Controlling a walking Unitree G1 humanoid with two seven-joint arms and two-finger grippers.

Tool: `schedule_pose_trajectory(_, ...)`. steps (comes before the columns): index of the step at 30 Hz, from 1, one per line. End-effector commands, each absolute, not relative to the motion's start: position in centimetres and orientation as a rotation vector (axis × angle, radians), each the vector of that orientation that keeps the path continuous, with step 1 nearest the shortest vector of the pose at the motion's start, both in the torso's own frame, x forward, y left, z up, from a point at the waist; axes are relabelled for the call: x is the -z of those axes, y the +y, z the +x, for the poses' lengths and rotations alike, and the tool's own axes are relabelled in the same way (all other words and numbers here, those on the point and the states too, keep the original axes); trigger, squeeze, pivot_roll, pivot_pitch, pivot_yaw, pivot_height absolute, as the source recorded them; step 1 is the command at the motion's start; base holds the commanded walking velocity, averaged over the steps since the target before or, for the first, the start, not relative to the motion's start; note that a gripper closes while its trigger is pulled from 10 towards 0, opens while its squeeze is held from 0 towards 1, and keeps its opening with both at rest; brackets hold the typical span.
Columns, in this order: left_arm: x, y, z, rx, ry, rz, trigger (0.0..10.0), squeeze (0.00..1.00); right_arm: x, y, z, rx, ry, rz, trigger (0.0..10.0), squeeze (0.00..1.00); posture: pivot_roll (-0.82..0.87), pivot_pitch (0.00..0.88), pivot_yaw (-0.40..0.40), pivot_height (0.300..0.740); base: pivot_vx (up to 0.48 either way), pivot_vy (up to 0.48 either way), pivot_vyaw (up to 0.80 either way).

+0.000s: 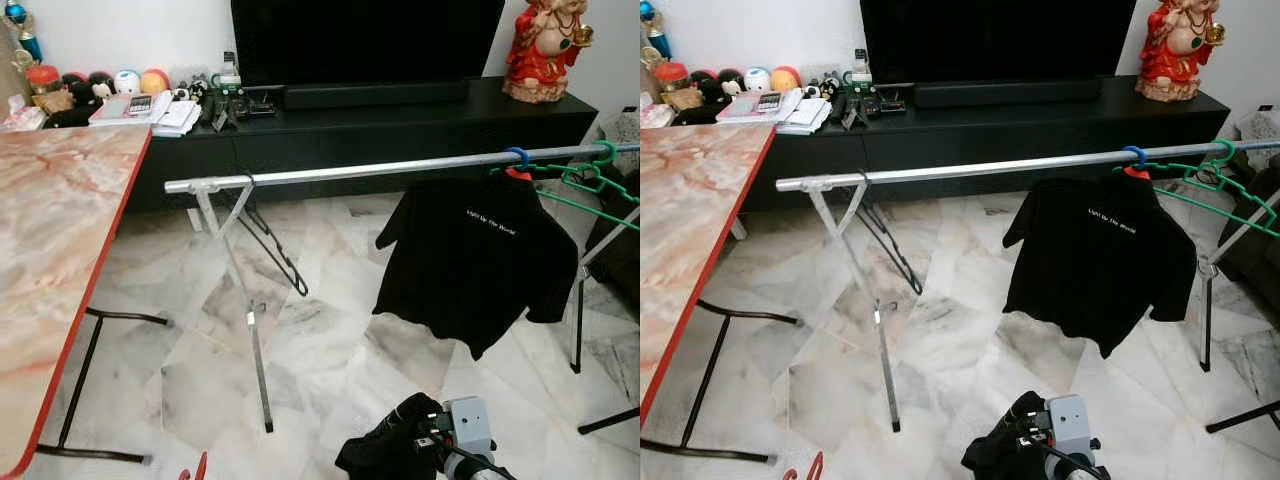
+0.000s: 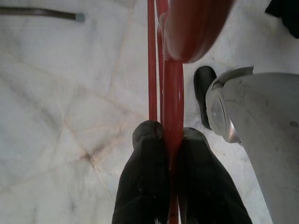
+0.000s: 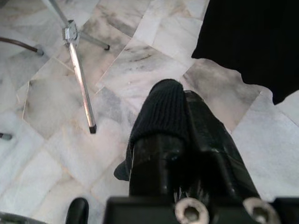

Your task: Hang hanger

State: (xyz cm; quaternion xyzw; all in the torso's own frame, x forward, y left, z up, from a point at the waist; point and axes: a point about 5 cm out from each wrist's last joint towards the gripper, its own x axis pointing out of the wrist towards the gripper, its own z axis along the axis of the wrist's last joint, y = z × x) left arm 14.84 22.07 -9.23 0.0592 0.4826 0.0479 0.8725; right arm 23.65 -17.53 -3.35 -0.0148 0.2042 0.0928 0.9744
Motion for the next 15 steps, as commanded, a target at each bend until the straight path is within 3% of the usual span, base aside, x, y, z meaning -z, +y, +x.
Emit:
schedule_pose_trajectory(1,9.64,21.88,13.90,-0.089,1.041,0.135,10.0,0.00,3.38,-17.35,23.68,-0.189,0.413,-0.033,10.0,0.00,0.11,0.061,-0.011,0.740,-0.281,0.000,0.00)
schedule_pose_trajectory(7,9.63,21.86,13.91,-0.087,1.040,0.136,10.0,0.00,3.34,-17.07,23.73,-0.194,0.408,-0.034,10.0,0.00,0.11,0.062,-0.010,0.740,-0.279,0.000,0.61)
schedule_pose_trajectory(15,9.64,21.67,13.99,-0.080,1.037,0.133,10.0,0.00,3.21,-17.23,23.81,-0.187,0.397,-0.025,10.0,0.00,0.11,0.062,-0.010,0.740,-0.280,0.000,0.00)
